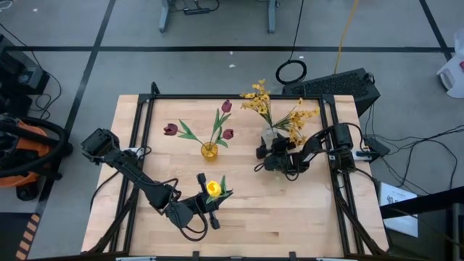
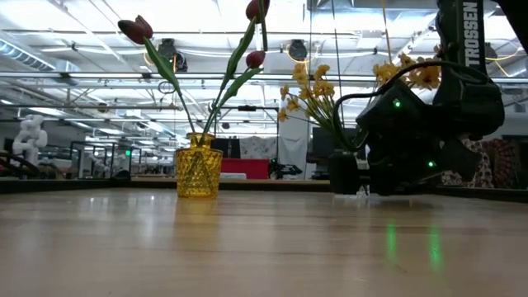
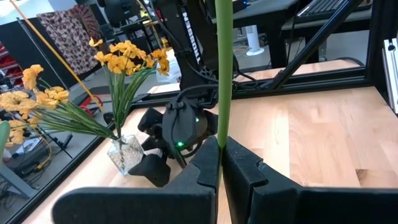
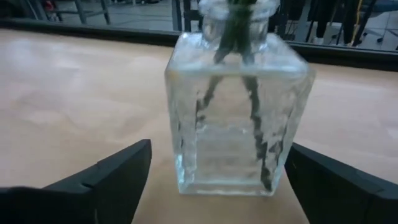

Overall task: Sort flowers into vase by color
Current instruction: Adjust the transparent vase, then put the yellow tulip into the transparent vase

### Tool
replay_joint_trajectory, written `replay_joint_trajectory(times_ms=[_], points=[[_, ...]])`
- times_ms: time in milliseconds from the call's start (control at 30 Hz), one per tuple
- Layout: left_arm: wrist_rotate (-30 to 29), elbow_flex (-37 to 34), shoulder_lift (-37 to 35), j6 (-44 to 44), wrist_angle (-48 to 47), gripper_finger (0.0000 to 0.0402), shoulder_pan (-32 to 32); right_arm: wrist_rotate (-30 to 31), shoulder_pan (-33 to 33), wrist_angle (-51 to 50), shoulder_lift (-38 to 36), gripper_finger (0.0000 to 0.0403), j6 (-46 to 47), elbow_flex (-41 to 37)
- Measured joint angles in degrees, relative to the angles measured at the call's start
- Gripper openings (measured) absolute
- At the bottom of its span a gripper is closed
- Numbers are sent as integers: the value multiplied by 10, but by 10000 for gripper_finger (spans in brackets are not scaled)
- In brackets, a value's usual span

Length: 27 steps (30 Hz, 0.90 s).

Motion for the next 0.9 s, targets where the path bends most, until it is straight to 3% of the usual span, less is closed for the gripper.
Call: replay_joint_trajectory(times_ms=[167, 400, 700, 800, 900], points=[[0, 0, 0, 0, 0, 12, 0, -2, 14, -38, 0, 372, 21, 0], [0, 0, 0, 0, 0, 12, 0, -45, 43, -219, -60, 388, 136, 0], [29, 0, 0, -15, 3, 12, 6, -271, 128, -425, -247, 389, 149, -1], [57, 0, 0, -19, 7, 12, 14, -338, 162, -451, -318, 389, 132, -1], [80, 0, 0, -29, 6, 12, 23, -364, 211, -442, -377, 389, 104, -1]])
